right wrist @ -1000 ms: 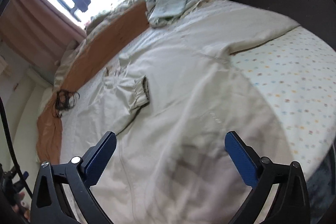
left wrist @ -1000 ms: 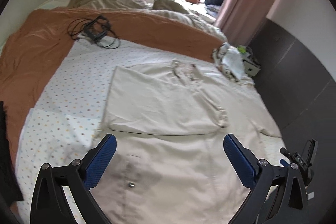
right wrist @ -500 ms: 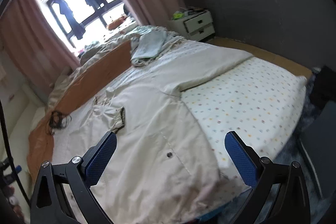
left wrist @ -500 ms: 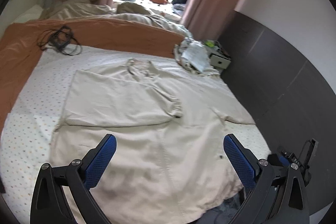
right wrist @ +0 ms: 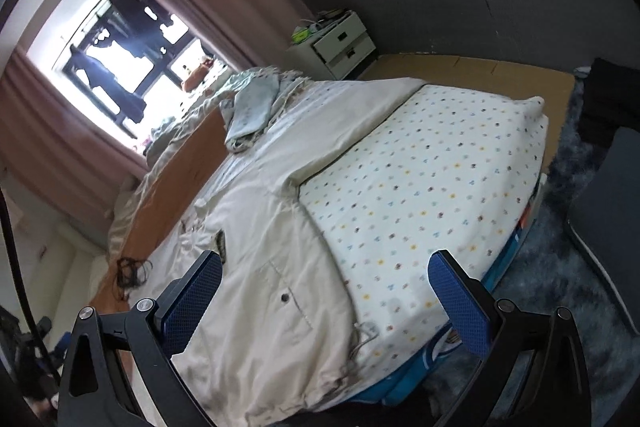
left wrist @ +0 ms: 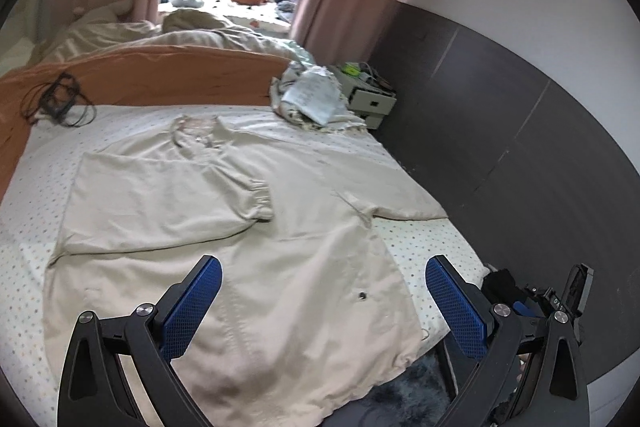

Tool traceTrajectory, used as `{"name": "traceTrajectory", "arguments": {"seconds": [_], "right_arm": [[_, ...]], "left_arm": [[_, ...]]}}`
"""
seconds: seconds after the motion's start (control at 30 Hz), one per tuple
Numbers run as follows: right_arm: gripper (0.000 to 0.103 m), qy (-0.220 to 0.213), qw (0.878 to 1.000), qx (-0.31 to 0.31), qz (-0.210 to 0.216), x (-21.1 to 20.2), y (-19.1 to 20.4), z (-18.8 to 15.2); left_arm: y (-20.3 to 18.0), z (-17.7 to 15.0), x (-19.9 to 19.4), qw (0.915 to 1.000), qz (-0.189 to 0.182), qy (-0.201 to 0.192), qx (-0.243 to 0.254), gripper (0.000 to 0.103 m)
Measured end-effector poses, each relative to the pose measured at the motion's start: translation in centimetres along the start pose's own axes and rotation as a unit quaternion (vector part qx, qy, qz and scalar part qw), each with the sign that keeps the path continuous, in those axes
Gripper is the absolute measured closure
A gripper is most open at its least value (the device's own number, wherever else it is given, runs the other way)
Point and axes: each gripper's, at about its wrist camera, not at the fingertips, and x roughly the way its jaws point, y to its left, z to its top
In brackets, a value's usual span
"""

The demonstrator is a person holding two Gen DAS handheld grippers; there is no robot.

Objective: Fold large clothes

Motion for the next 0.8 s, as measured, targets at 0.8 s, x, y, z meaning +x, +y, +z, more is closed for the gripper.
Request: {"name": "traceTrajectory", "arguments": {"seconds": [0.8], "right_arm": [[0.000,-0.026,0.998,0.017,-0.053,10.0,-3.5,2.1]], "left_arm": [[7.3,1.9,9.0,0.9980,0.038,0.050,-0.010,0.001]]}}
